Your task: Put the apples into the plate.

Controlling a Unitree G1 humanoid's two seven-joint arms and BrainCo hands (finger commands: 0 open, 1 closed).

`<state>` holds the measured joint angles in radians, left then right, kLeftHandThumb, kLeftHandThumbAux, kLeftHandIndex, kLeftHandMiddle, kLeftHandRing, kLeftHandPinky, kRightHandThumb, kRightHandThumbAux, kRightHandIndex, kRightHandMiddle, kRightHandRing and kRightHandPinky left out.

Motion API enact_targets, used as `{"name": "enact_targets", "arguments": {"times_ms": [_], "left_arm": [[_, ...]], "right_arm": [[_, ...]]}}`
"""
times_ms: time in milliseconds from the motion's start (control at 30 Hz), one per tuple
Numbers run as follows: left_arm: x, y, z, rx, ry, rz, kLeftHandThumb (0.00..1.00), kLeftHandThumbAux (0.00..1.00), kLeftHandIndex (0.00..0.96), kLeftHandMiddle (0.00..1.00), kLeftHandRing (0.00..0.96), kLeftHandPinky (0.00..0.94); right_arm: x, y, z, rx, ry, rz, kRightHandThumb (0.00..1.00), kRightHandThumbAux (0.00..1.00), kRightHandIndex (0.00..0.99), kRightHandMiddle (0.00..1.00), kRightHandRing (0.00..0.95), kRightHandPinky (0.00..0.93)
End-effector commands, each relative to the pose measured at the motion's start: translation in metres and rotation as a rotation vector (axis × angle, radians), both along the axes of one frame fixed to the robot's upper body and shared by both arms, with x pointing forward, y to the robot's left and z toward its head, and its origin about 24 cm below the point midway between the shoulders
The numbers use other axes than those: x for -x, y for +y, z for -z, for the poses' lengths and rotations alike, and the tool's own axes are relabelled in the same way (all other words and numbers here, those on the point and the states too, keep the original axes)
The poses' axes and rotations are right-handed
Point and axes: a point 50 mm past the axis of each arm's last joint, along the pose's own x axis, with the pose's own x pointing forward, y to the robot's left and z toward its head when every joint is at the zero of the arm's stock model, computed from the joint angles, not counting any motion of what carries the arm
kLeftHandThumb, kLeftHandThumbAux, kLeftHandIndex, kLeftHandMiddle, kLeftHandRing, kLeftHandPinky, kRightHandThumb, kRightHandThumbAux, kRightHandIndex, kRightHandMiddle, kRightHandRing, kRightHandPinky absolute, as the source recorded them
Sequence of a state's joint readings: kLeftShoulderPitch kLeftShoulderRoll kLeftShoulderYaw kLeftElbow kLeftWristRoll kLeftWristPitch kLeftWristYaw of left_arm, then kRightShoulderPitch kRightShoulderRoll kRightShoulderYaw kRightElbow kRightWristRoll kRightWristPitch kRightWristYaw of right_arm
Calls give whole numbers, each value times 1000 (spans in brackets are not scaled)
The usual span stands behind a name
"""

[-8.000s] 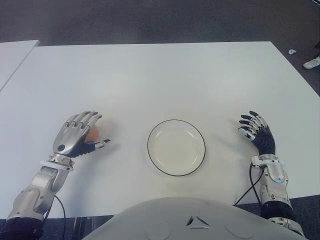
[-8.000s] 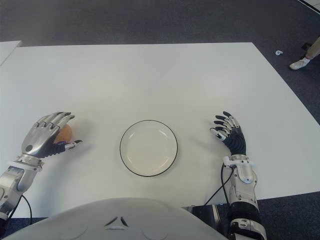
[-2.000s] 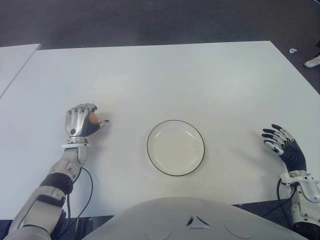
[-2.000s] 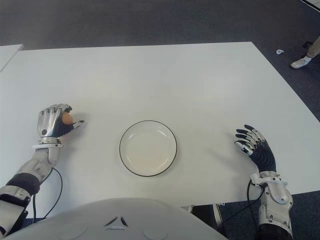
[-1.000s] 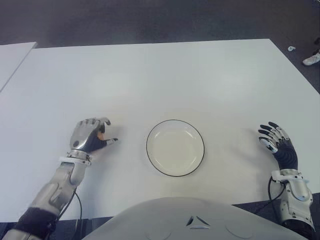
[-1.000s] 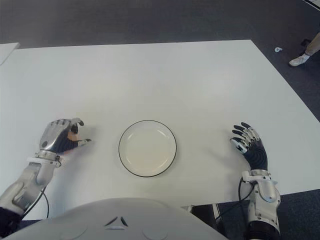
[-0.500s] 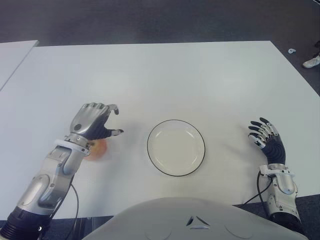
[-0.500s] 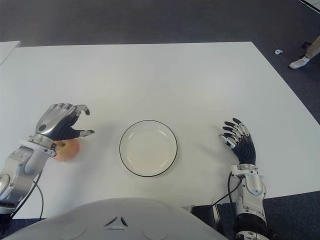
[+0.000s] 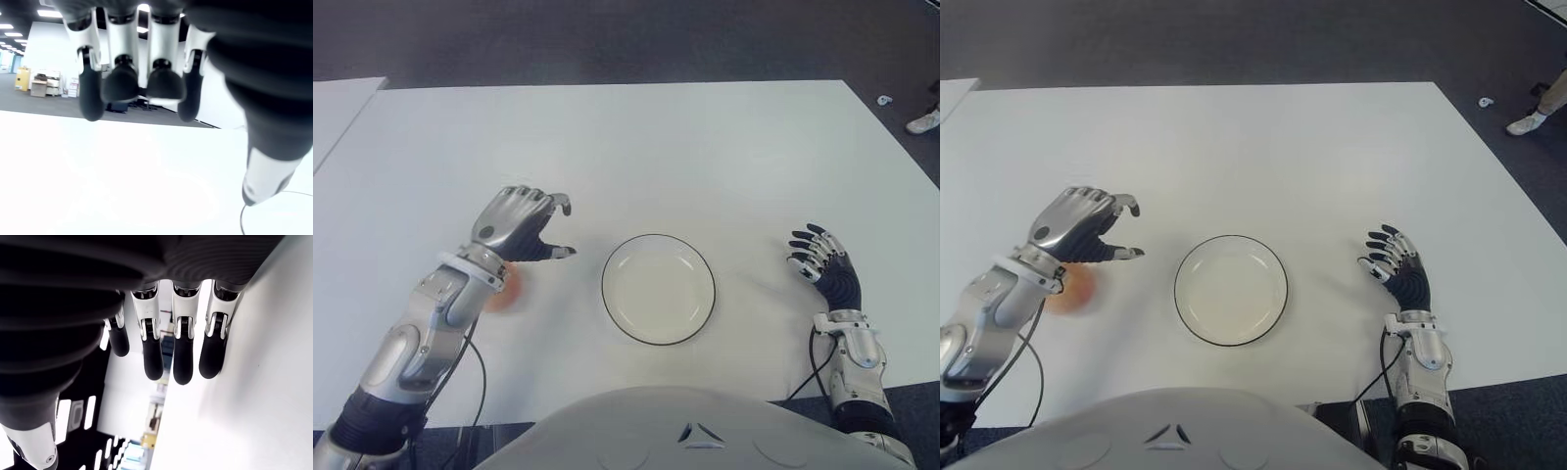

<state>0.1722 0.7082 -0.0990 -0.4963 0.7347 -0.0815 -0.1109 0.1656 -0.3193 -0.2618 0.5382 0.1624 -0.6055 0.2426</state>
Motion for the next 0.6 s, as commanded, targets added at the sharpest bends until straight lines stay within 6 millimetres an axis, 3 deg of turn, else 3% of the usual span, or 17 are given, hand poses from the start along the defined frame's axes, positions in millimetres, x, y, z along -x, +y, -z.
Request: {"name": "enact_targets", "arguments": {"times_ms": [33,233,600], "left_arm": [[-12,-20,-15,-47,-81,119,752,692,445,855,833,748],[-18,-30,-25,-71,-85,196,752,692,445,856,842,799],[-18,-26,-27,-158,-87,232,752,692,445,852,845,812]], "right_arm": [[32,41,63,-175,279,-2,326,676,160,302,307,344],[31,48,70,-214,297,12,333,692,146,303,305,334],[34,53,75,-273,298,34,340,698,134,303,304,331]]}}
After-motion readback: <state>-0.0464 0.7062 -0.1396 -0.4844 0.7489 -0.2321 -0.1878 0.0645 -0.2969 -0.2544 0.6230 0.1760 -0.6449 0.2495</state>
